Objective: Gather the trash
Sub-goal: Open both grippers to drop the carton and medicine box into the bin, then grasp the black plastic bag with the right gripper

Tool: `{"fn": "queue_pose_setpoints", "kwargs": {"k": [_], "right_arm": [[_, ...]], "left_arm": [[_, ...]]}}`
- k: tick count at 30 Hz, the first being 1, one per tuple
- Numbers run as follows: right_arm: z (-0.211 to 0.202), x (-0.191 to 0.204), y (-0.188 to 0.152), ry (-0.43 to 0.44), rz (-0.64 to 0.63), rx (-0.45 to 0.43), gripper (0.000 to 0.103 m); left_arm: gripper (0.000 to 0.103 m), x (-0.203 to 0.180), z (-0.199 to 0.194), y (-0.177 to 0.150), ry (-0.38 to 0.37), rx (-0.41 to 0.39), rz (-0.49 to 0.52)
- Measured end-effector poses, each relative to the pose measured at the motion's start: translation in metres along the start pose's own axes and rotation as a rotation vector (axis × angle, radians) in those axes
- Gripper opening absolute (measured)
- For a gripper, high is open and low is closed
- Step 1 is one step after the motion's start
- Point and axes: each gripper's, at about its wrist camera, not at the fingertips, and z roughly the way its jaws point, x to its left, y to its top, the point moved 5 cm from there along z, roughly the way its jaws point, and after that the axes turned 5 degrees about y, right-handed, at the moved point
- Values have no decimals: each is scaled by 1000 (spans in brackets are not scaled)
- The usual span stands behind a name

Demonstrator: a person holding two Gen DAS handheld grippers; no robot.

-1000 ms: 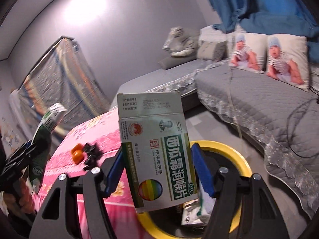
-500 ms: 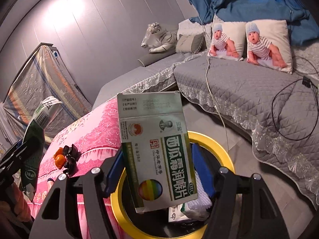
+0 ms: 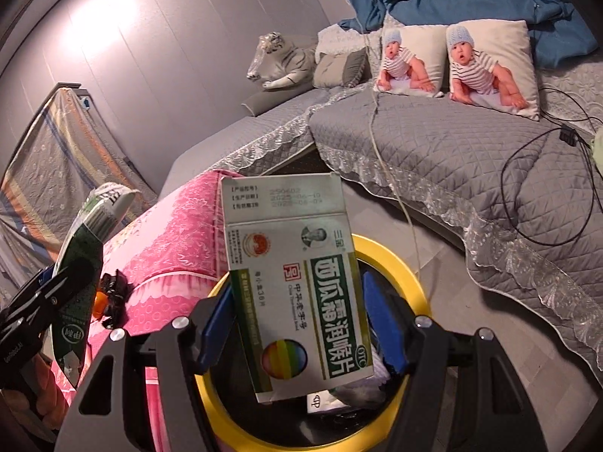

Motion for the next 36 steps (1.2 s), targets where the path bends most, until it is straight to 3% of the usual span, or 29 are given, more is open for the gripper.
{"fn": "queue_pose_setpoints", "kwargs": {"k": [15, 16, 17, 19, 21, 23, 30, 36], "right_arm": [[11, -14, -4, -45, 29, 43, 64], [12, -14, -4, -66, 27, 43, 65], [12, -14, -3, -77, 26, 43, 67], [9, -18, -2, -88, 44, 37, 75], [5, -25, -1, -106, 74, 17, 84], [0, -29, 0, -112, 80, 4, 85], [-6, -18, -3, -50, 67, 3, 85], [0, 37, -3, 45, -76, 13, 85]], "left_arm": [[56, 6, 37, -6, -14, 59, -62], [59, 9, 39, -6, -12, 65, -74], [76, 10, 40, -8, -9, 70, -86], [91, 20, 40, -11, 9, 67, -138], [92, 30, 41, -14, 21, 76, -168], [94, 41, 42, -18, 24, 89, -206], [94, 73, 37, -30, 43, 101, -295], [94, 99, 10, -42, 78, 82, -297]]}}
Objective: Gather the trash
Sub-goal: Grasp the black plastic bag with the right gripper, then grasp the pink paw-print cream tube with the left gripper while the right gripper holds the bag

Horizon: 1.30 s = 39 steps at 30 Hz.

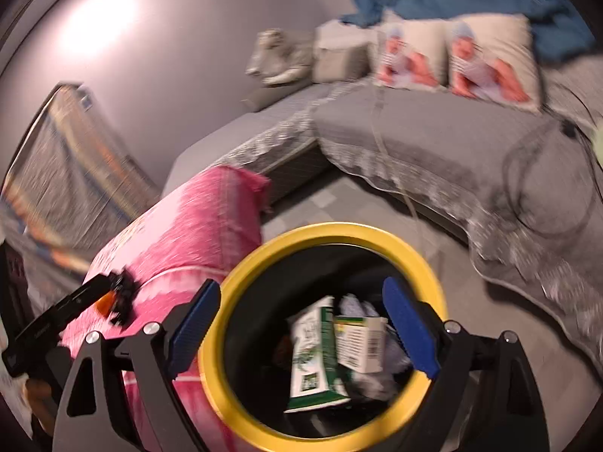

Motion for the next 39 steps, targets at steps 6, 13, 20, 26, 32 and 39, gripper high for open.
{"fn": "queue_pose_setpoints", "kwargs": {"k": [6, 13, 20, 26, 32, 39], "right_arm": [[35, 108, -7, 115, -297, 42, 85], [111, 237, -35, 222, -595, 163, 84], [181, 288, -52, 147, -687, 279, 84], [226, 289, -59, 82, -637, 391, 76], [231, 285, -67, 104, -600, 416, 17], [189, 272, -59, 272, -516, 421, 10]], "left_arm": [[94, 87, -68, -41, 89, -34, -65], [94, 192, -122, -105, 340, 9, -216], [94, 242, -137, -127, 364, 26, -347], [94, 250, -123, -126, 363, 56, -348], [94, 243, -112, -121, 371, 75, -343], [94, 239, -91, -110, 397, 104, -323]]}}
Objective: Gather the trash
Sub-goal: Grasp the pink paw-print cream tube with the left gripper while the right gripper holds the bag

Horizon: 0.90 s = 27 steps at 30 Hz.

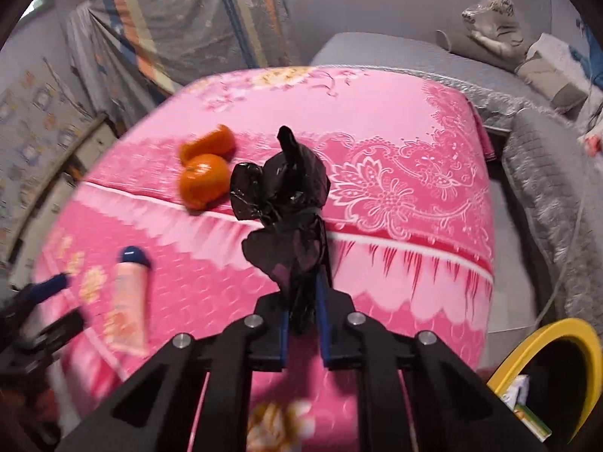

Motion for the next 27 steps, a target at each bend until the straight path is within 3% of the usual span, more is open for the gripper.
{"fn": "queue_pose_setpoints", "kwargs": {"k": [4, 16, 19, 25, 27], "right_arm": [[-27, -2, -6, 101, 41, -29, 10], [-71, 14, -23, 161, 8, -117, 11], [-78, 15, -24, 171, 5, -129, 11], [-85, 14, -28, 180, 19, -145, 11], [-87, 13, -29, 181, 24, -145, 11]], "left_arm": [[94, -9, 6, 3, 5, 9, 12], [94, -16, 37, 14, 56, 60, 11], [77, -18, 47, 18, 59, 77, 9], [71, -21, 62, 20, 87, 93, 21], [56, -23, 64, 20, 82, 95, 27]]}}
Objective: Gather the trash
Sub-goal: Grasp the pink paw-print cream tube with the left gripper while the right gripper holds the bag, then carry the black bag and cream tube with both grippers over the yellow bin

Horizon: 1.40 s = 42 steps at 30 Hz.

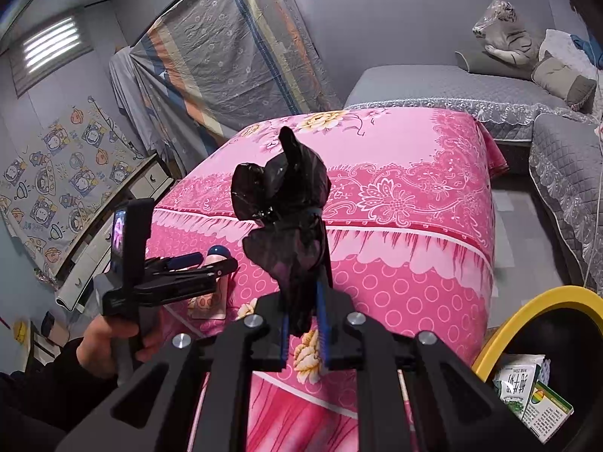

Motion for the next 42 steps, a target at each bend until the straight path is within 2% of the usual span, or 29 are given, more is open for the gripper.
{"fn": "queue_pose_setpoints", "kwargs": {"k": [1, 4, 7, 10, 16, 19, 26, 31, 42], "right_arm": [[-1, 0, 0, 0, 3, -1, 11], [-6, 2, -1, 2, 9, -7, 11], [-12, 5, -1, -1, 7, -17, 11], [-18, 8, -1, 7, 5, -21, 11], [-31, 19, -2, 60, 25, -40, 11], [-35, 24, -3, 60, 29, -45, 11], [-49, 31, -6, 32, 36, -57, 11], [-65, 30, -8, 6, 36, -83, 11], [-106, -22, -19, -91, 134, -163, 11]], "left_arm": [[44, 0, 1, 0, 0, 1, 2], [38, 3, 0, 2, -5, -9, -20], [35, 7, -15, 0, -46, -28, -45], [34, 11, -42, -1, -63, -85, -44], [32, 20, -117, -8, -52, -265, -8], [32, 20, -141, -5, -66, -319, -5], [32, 19, -167, -4, -104, -367, -5], [32, 3, -182, -1, -124, -395, 26], [32, -63, -203, 10, -214, -434, 141]]}}
